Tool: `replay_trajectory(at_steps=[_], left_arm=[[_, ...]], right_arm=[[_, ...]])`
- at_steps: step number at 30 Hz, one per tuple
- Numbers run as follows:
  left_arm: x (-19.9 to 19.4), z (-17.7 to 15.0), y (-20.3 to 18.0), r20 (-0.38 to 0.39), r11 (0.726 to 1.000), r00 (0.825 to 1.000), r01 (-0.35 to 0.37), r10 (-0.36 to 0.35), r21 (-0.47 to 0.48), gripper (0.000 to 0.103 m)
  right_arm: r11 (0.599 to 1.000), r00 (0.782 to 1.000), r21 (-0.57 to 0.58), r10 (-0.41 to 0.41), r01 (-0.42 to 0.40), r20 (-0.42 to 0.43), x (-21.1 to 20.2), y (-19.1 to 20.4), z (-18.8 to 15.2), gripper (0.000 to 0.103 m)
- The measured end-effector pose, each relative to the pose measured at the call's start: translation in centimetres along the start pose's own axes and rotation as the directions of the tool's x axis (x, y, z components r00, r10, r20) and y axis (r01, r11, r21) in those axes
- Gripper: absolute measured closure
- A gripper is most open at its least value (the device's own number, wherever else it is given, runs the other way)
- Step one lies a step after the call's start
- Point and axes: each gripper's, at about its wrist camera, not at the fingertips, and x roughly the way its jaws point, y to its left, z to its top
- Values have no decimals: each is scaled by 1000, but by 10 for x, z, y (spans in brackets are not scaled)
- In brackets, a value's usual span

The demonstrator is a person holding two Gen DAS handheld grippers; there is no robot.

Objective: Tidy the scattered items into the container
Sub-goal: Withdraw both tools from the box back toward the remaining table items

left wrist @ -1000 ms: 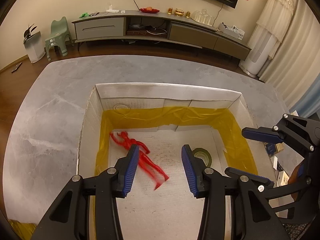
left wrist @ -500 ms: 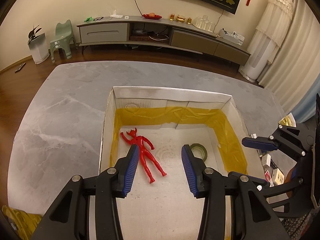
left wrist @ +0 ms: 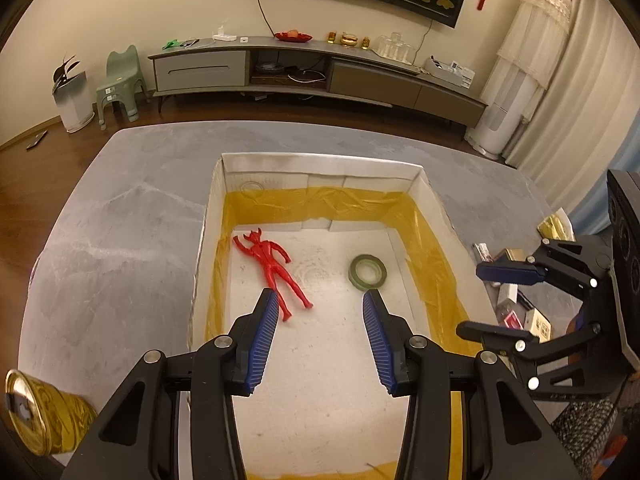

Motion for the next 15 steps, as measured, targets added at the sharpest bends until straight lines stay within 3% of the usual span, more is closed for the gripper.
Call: replay_trajectory(at_steps=[15], left_arm=[[-31, -35, -49, -6, 997, 999, 54, -53, 59, 57]], right_arm=[[997, 998, 61, 43, -46, 43, -43, 2, -35, 49]])
